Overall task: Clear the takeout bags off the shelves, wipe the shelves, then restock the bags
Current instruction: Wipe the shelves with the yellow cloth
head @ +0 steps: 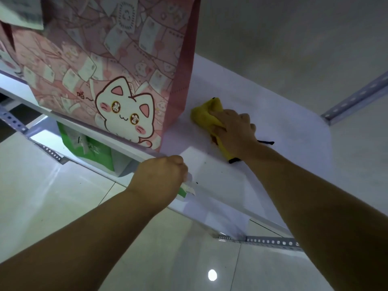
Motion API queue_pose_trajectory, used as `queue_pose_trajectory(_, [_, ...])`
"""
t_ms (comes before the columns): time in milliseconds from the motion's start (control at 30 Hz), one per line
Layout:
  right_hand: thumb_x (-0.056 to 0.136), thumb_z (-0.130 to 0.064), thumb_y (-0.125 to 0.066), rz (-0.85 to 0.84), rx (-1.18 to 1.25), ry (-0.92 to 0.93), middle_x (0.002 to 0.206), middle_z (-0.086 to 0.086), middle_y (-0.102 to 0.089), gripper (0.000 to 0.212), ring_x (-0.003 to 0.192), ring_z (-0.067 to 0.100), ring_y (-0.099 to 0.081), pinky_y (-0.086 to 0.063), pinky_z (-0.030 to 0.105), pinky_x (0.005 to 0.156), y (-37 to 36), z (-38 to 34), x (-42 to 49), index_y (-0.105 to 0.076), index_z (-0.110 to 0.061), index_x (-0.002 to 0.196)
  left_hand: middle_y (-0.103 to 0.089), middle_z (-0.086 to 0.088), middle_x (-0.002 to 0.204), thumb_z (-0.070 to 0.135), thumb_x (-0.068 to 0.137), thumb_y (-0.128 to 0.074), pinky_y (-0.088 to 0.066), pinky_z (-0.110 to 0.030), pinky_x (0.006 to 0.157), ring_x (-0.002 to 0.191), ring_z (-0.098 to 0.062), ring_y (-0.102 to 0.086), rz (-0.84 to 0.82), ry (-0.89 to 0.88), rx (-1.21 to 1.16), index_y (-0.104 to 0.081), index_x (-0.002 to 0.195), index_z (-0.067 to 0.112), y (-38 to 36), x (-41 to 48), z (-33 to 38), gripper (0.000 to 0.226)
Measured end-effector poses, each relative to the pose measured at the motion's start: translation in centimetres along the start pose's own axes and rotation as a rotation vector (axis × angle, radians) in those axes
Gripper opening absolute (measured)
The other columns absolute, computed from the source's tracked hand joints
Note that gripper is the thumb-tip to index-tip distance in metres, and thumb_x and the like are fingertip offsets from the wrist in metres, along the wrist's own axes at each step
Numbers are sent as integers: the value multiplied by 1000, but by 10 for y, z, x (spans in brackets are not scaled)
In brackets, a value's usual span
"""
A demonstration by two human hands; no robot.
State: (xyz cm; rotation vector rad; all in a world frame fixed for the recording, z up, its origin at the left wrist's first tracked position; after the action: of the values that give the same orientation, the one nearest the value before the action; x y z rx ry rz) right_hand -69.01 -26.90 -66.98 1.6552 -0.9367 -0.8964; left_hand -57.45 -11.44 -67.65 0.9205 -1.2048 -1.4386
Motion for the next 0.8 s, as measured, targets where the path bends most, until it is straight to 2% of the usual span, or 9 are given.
queue_pose_trajectory(67, [90,-49,-30,-13,-21,105,140,-6,-39,49,118,28,-31,-21,36,89,-7,-8,-37,-33,-45,139,-58,0,59,14,57,-81,-43,-21,38,41,-20,-57,11,15,-9,-71,64,18,0,-1,0,13])
queue_pose_trajectory(167, [79,-58,-24,42,-30,207,135,-3,-47,61,111,33,-39,-23,36,83,-12,-9,-91,-45,-42,134,-62,-1,62,10,54,-84,-44,-23,37,43,-21,-59,90,-28,-57,-73,68,15,2,-6,0,18])
queue_pose_trajectory(300, [78,-61,-20,45,-30,67,140,-6,-39,63,115,29,-34,-26,37,88,-7,10,-89,-42,-44,135,-69,-4,74,-3,45,-84,-54,-26,42,54,-20,-65,129,-100,-78,-74,74,10,8,-11,1,33])
queue_pose_trajectory(367, [89,-53,-29,36,-9,-106,143,-7,-32,49,119,27,-30,-25,39,92,-4,18,-65,-37,-44,136,-68,-6,75,-5,43,-85,-55,-27,44,55,-22,-64,153,-49,-89,-72,73,5,11,-13,-4,35])
queue_pose_trajectory(433, [94,-42,-35,46,0,-232,143,-4,-31,42,118,29,-30,-25,39,90,-5,16,-45,-36,-42,136,-68,-10,77,-7,43,-85,-56,-30,46,59,-25,-64,165,10,-86,-70,75,1,11,-16,-9,36])
queue_pose_trajectory(500, [95,-40,-36,66,-35,-257,140,-1,-32,39,115,30,-32,-25,39,85,-6,5,-42,-36,-39,134,-67,-11,79,-11,42,-83,-57,-32,47,60,-26,-64,152,19,-72,-70,76,-2,7,-21,-9,38])
queue_pose_trajectory(567, [94,-40,-40,76,-60,-189,138,0,-34,40,113,30,-34,-27,39,85,-11,-11,-58,-38,-39,134,-67,-15,84,-16,40,-78,-57,-34,49,63,-29,-65,136,10,-63,-70,80,-5,3,-26,-6,42])
queue_pose_trajectory(700, [88,-48,-41,127,-50,81,132,3,-47,44,108,35,-44,-36,43,85,-21,-30,-126,-49,-38,131,-69,-22,95,-19,37,-72,-58,-40,64,79,-35,-69,113,-27,8,-69,94,-11,4,-31,-5,58])
queue_pose_trajectory(800, [81,-56,-30,152,-49,-52,130,4,-50,56,106,36,-46,-39,45,84,-15,8,-148,-51,-38,130,-68,-25,97,-17,33,-73,-57,-41,63,80,-36,-69,47,-44,51,-68,95,-11,4,-33,-5,63])
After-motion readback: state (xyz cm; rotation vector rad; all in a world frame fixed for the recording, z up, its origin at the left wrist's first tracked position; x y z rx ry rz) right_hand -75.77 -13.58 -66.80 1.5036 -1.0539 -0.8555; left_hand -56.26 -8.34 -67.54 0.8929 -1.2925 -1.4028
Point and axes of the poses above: each hand's wrist, its own x-axis towards the middle knuckle, its own y-axis out of the back of the hand, z = x × y, the point moved 6 cm from there along x, towards the middle knuckle
